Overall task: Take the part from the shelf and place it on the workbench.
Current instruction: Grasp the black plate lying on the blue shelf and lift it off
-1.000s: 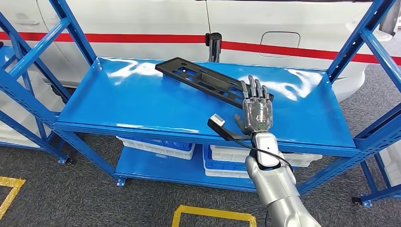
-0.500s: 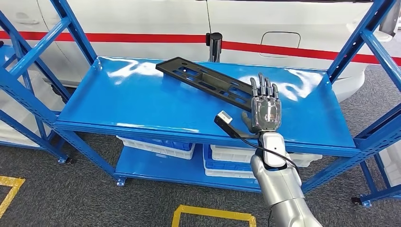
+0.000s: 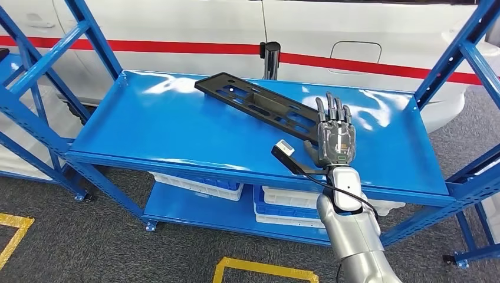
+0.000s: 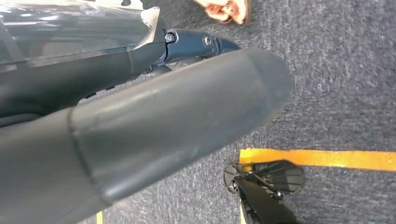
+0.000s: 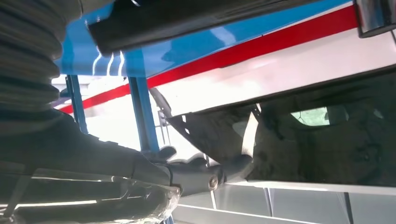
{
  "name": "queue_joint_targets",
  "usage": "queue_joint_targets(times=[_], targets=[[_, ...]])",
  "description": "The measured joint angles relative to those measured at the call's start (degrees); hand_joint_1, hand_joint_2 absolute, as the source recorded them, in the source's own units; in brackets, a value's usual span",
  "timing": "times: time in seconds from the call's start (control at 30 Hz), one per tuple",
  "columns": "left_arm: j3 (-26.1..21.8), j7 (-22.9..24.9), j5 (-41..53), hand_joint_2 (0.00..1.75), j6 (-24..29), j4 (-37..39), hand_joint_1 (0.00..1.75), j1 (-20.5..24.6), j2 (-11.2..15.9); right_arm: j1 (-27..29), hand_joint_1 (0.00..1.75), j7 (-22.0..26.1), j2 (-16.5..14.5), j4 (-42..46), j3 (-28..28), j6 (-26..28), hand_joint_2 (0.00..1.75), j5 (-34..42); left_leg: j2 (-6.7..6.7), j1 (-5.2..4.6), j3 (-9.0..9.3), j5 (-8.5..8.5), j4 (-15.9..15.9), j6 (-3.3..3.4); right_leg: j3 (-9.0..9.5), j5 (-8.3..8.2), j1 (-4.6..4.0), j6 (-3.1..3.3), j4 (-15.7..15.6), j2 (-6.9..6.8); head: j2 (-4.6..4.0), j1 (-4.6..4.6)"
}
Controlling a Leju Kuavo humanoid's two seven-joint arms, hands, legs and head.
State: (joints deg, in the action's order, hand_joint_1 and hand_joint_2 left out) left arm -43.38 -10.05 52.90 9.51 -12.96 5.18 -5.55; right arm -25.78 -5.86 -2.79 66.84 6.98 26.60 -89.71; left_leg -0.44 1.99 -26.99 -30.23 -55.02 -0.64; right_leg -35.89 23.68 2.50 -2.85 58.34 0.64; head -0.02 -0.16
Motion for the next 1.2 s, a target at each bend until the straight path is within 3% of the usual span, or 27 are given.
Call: queue_joint_targets(times=[0.07,0.13,0.17,0.23,0.27,0.3,0.33,0.4,0.43,0.5,0.6,0.67,0.73,0.8,0.83,0.87,0.93,0.97,1.1,1.13,1.2], targets=[[0.0,-0.1,0.0,0.0,0.0,0.0,0.0,0.0,-0.1,0.0,0.0,0.0,0.0,0.1,0.0,0.0,1.75,0.0,0.01,0.37,0.29,-0.57,-0.2,-0.37,0.08,0.68,-0.1,1.32,0.3,0.13,0.0,-0.51],[0.0,-0.1,0.0,0.0,0.0,0.0,0.0,0.1,-0.1,-0.2,0.0,0.0,0.0,0.2,-0.1,0.0,1.75,0.0,0.2,0.61,-1.15,-2.27,-3.5,-0.62,0.63,1.16,-0.25,2.23,0.4,0.19,0.0,-0.67],[0.0,-0.1,0.0,0.0,0.0,0.0,0.0,0.2,-0.1,-0.3,0.0,0.0,-0.1,0.2,-0.1,0.0,1.75,0.0,0.29,0.59,-3.12,-3.61,-7.1,-0.65,0.89,1.38,-0.41,2.61,0.4,0.19,0.0,-0.75],[0.0,-0.1,0.0,0.0,0.0,0.0,0.0,0.2,-0.1,-0.3,0.0,0.1,-0.1,0.2,-0.1,0.0,1.75,0.0,0.32,0.39,-9.03,-6.11,-15.8,-0.48,1.24,1.82,-0.95,3.23,0.4,0.16,0.0,-0.79],[0.0,-0.1,0.0,0.0,0.0,0.0,0.0,0.1,-0.1,-0.2,0.0,0.1,-0.1,0.2,-0.1,0.0,1.75,0.0,0.32,0.26,-11.46,-6.06,-18.5,-0.2,1.46,2.05,-1.28,3.46,0.4,0.19,0.0,-0.8],[0.0,-0.1,0.0,0.0,0.0,0.0,0.0,0.0,-0.1,-0.2,0.0,0.2,-0.1,0.2,-0.1,0.0,1.75,0.0,0.31,0.06,-12.88,-4.84,-19.1,0.25,1.77,2.31,-1.6,3.63,0.4,0.22,0.0,-0.79],[0.0,-0.1,0.1,0.0,0.0,0.0,0.0,0.0,-0.1,-0.1,0.0,0.3,-0.1,0.2,-0.1,0.0,1.75,0.0,0.3,-0.24,-12.98,-2.45,-17.2,0.88,2.19,2.58,-1.89,3.74,0.4,0.27,0.0,-0.79],[-0.1,-0.1,0.1,0.0,0.1,-0.1,0.0,0.0,-0.1,-0.2,0.0,0.4,-0.1,0.2,-0.1,0.0,1.75,0.0,0.32,-1.14,-10.78,2.99,-9.6,2.69,3.13,3.17,-2.31,3.82,0.3,0.34,0.0,-0.68],[-0.1,-0.1,0.2,0.0,0.1,-0.1,0.0,0.0,0.0,-0.2,0.0,0.5,-0.1,0.2,-0.1,0.0,1.75,0.0,0.47,-1.58,-9.66,4.56,-6.4,3.51,3.44,3.4,-2.4,3.75,0.2,0.35,0.0,-0.55],[-0.2,-0.1,0.3,0.0,0.1,-0.1,0.0,0.0,0.1,-0.2,0.0,0.6,-0.1,0.1,-0.1,0.0,1.75,0.0,0.73,-2.29,-8.7,5.06,-3.9,4.45,3.64,3.72,-2.31,3.38,0.0,0.33,0.0,-0.46],[-0.3,-0.1,0.5,0.0,0.2,-0.2,0.0,0.0,0.0,-0.2,0.0,0.6,0.0,0.2,-0.1,0.0,1.75,0.0,0.71,-2.21,-7.21,5.56,-2.1,4.71,3.64,4.15,-2.45,2.6,0.1,0.07,0.0,-0.52],[-0.4,0.0,0.8,0.0,0.3,-0.2,0.0,0.1,0.0,-0.2,0.0,0.6,0.2,0.3,-0.2,0.0,1.75,0.0,0.78,-1.81,-5.77,6.03,-0.6,4.64,1.74,5.71,-2.51,2.49,4.1,-0.15,0.0,-0.38],[-0.4,0.1,1.0,0.0,0.3,-0.2,0.0,0.2,-0.2,0.0,0.0,0.6,0.4,0.3,-0.4,0.0,1.75,0.1,0.74,-1.85,-5.35,5.8,-0.4,4.62,-2.44,8.14,-2.2,2.34,11.4,-0.18,0.0,-0.32],[-0.5,0.3,1.2,0.0,0.5,-0.2,0.0,0.2,-0.3,0.6,0.0,0.6,0.7,0.3,-0.6,0.0,1.75,0.2,0.57,-1.82,-5.03,5.37,-0.5,4.42,-5.3,8.49,-1.81,1.5,15.1,-0.21,0.0,-0.3],[-0.6,0.5,1.2,0.0,0.5,-0.2,0.0,0.2,-0.3,0.8,0.0,0.6,0.8,0.3,-0.7,0.0,1.75,0.3,0.46,-1.77,-4.78,5.1,-0.5,4.21,-5.04,7.21,-1.55,0.79,13.6,-0.25,0.0,-0.29],[-0.7,0.7,1.3,0.0,0.6,-0.2,0.0,0.2,-0.4,0.8,0.0,0.7,0.8,0.3,-0.7,0.0,1.75,0.3,0.37,-1.69,-4.48,4.73,-0.7,3.92,-3.63,5.16,-1.27,0.01,9.9,-0.37,0.0,-0.29],[-0.9,0.8,1.3,0.0,0.7,-0.2,0.0,0.2,-0.4,0.8,0.0,1.0,0.9,0.3,-0.7,-0.1,1.75,0.6,0.26,-1.69,-4.16,3.79,-1.4,3.13,-0.32,1.8,-0.93,-0.61,2.4,-0.67,0.0,-0.27],[-1.1,0.9,1.3,0.0,0.8,-0.2,0.0,0.2,-0.4,0.8,0.0,1.3,0.9,0.2,-0.7,-0.3,1.75,0.7,0.25,-1.76,-4.15,3.38,-1.7,2.74,0.72,1.01,-0.91,-0.34,0.3,-0.73,0.0,-0.28],[-1.4,1.1,1.9,0.0,0.8,-0.2,0.0,0.1,-0.4,1.4,0.0,3.0,0.4,0.5,0.1,-2.7,1.75,1.6,0.27,-1.48,-4.23,2.46,-2.4,1.68,1.32,1.01,-0.94,1.58,-0.5,-0.49,0.0,-0.6],[-1.4,1.2,2.1,0.0,0.9,-0.2,0.0,0.1,-0.4,1.7,0.0,3.4,0.1,0.9,0.7,-3.8,1.75,1.9,0.28,-1.33,-4.78,1.57,-3.7,1.32,1.49,1.08,-0.81,1.98,-0.6,-0.46,0.0,-0.62],[-1.5,1.4,2.5,0.0,0.9,-0.2,0.0,0.1,-0.4,2.6,0.0,3.8,-0.6,1.7,2.3,-6.1,1.75,2.0,0.28,-1.18,-7.8,-1.7,-10.0,0.67,1.8,1.3,-0.7,2.53,-0.7,-0.46,0.0,-0.71]])
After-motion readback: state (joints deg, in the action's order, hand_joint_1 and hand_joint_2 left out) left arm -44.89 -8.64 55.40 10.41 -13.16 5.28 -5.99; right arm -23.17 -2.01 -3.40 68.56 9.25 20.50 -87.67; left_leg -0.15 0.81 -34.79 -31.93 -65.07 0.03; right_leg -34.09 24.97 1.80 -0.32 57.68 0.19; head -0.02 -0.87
